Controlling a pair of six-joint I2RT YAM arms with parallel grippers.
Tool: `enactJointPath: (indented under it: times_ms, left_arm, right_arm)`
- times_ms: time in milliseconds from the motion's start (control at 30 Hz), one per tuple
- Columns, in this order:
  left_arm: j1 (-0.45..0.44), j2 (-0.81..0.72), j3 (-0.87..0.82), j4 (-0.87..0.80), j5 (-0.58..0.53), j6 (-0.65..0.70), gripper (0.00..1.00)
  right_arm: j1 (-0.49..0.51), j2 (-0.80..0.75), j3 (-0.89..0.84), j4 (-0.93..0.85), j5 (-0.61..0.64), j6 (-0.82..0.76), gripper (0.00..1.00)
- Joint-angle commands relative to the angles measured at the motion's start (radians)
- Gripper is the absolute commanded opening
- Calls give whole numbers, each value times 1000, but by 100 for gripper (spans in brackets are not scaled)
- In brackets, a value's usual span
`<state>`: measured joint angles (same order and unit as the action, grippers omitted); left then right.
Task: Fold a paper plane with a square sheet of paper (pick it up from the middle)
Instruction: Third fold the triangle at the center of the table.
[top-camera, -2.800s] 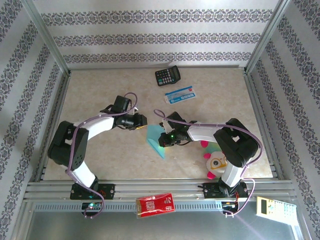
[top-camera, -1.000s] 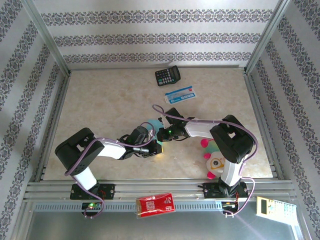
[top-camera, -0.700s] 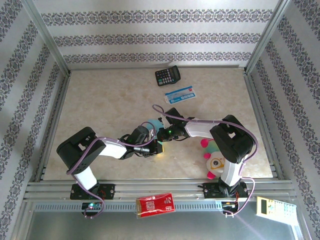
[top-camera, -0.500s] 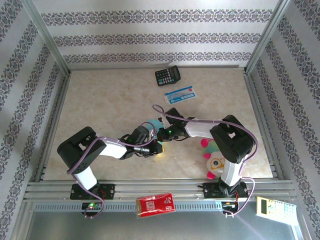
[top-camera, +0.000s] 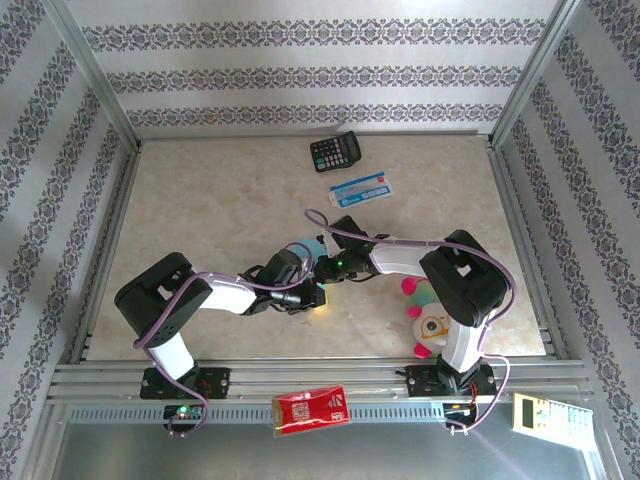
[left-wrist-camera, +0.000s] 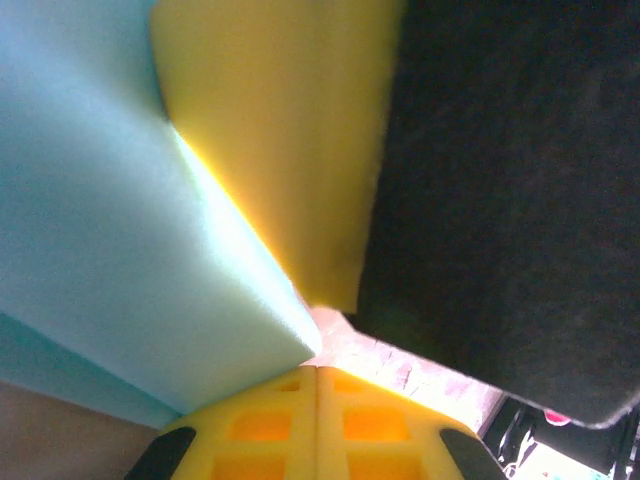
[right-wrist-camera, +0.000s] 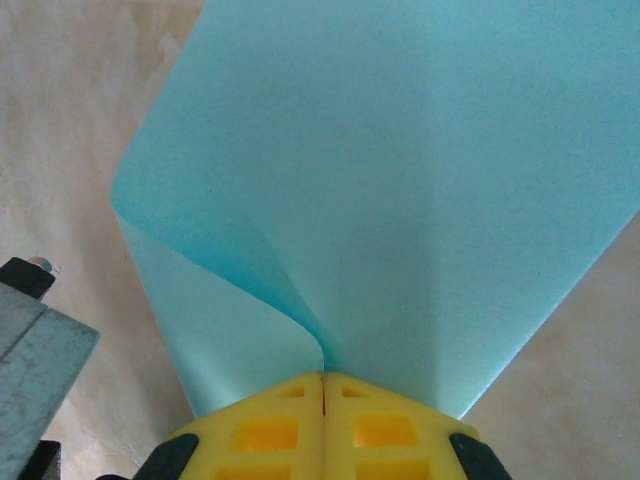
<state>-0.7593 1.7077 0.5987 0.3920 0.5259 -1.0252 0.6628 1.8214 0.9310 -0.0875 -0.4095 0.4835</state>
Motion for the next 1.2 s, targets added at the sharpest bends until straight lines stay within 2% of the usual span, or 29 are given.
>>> enactJointPath:
  times_ms: [0, 233, 500, 633, 1167]
  left_arm:
    - [-12, 39, 14, -139, -28, 30, 6]
    - [-4, -53, 2, -42, 2, 25, 9]
    - [33, -152, -14, -76, -13, 45, 14]
    - [35, -141, 2, -126, -12, 65, 13]
    - [52, -29, 17, -90, 8, 88, 10]
  right_arm:
    - [-8, 33, -32, -77, 67, -14, 0]
    - [-8, 33, -37, -77, 70, -13, 0]
    - [-11, 32, -41, -76, 72, -16, 0]
    - [-11, 31, -41, -75, 73, -16, 0]
    - [-11, 33, -40, -71, 68, -14, 0]
